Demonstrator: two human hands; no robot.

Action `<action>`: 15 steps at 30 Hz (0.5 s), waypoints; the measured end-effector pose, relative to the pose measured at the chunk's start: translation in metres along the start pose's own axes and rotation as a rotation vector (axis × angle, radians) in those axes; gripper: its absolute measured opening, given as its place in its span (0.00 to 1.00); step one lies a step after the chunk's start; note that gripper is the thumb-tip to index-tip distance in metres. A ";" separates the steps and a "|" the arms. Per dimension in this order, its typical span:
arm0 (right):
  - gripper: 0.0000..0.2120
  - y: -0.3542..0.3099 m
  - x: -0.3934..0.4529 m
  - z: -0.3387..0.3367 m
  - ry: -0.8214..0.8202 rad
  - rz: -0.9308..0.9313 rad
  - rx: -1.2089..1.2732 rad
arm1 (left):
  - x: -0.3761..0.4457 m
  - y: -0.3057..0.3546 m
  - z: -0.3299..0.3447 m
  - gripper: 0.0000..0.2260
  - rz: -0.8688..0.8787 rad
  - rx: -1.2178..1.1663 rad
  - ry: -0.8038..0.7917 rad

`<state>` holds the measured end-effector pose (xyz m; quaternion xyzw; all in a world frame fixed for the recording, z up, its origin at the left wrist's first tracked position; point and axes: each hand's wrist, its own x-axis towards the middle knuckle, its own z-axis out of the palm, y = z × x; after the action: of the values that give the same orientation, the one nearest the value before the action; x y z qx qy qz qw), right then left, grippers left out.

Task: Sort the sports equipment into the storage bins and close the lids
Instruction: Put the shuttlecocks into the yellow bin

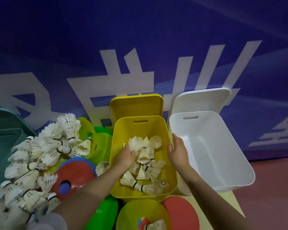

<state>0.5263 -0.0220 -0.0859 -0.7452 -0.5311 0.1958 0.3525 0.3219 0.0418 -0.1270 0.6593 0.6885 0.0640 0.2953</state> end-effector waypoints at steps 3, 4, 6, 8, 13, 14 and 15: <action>0.19 0.000 0.000 0.001 0.001 -0.031 0.023 | 0.009 0.000 0.007 0.26 -0.090 0.199 0.010; 0.19 0.002 0.000 0.002 0.005 -0.044 0.028 | 0.010 0.002 0.010 0.27 -0.124 0.265 -0.021; 0.18 0.003 0.000 0.002 0.011 -0.055 0.039 | 0.009 0.008 0.016 0.29 -0.199 0.349 -0.102; 0.17 0.004 0.000 0.002 0.010 -0.056 0.051 | 0.008 0.009 0.019 0.26 -0.236 0.401 -0.147; 0.17 0.005 0.000 0.004 0.007 -0.047 0.067 | -0.003 0.002 0.016 0.10 -0.141 0.450 -0.205; 0.17 0.006 0.001 0.005 0.003 -0.045 0.059 | -0.006 0.004 0.012 0.10 -0.119 0.421 -0.206; 0.18 0.008 0.002 0.006 -0.002 -0.038 0.047 | -0.010 0.007 0.007 0.10 -0.100 0.379 -0.202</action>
<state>0.5282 -0.0198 -0.0951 -0.7263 -0.5409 0.2021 0.3729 0.3309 0.0312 -0.1264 0.6711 0.6870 -0.1475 0.2364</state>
